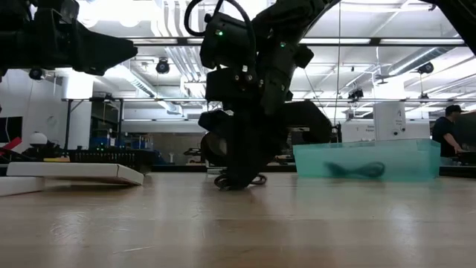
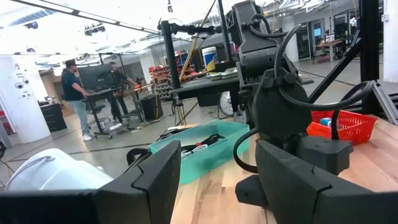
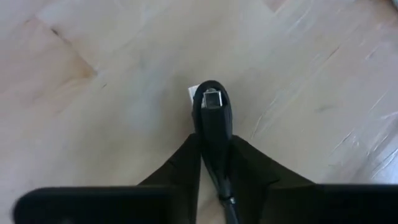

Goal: Pick and place items into bin
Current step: Put the black charger cable into the green bin

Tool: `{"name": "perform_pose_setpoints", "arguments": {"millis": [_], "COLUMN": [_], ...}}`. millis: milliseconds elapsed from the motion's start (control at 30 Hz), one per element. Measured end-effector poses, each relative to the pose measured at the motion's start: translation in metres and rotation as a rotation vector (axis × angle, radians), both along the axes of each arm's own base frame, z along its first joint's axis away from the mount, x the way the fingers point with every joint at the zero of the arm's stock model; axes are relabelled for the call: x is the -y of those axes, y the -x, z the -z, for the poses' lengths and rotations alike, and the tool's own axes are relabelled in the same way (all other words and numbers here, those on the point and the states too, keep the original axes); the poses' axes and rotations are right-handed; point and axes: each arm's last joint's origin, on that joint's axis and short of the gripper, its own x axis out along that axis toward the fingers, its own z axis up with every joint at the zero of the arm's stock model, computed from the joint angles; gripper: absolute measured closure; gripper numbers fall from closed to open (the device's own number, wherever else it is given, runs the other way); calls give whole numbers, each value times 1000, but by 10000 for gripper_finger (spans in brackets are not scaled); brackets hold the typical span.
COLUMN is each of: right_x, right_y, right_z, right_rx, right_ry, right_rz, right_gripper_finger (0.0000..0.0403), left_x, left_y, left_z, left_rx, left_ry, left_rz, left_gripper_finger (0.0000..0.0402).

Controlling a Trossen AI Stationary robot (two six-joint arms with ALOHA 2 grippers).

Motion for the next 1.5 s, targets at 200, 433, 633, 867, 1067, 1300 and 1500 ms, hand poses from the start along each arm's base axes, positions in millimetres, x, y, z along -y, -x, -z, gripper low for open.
{"name": "perform_pose_setpoints", "arguments": {"millis": [200, 433, 633, 867, 1067, 1300, 1500], "right_x": [5, 29, 48, 82, 112, 125, 123], "right_y": [8, 35, 66, 119, 170, 216, 229], "right_z": [-10, -55, -112, -167, -175, -145, -113], "right_rx": [-135, -272, -160, 43, 98, 34, 9], "right_ry": [-5, 109, 134, 185, 132, 37, 51], "right_rz": [96, 309, 467, 735, 1120, 1489, 1492], "right_gripper_finger": [385, 389, 389, 390, 390, 390, 387], "left_x": [0, 0, 0, 0, 0, 0, 0], "left_y": [0, 0, 0, 0, 0, 0, 0], "left_z": [0, 0, 0, 0, 0, 0, 0], "left_rx": [0, 0, 0, 0, -1, 0, 0], "left_ry": [0, 0, 0, 0, 0, 0, 0], "left_rz": [0, 0, 0, 0, 0, 0, 0], "left_gripper_finger": [210, 210, 210, 210, 210, 210, 210]}}
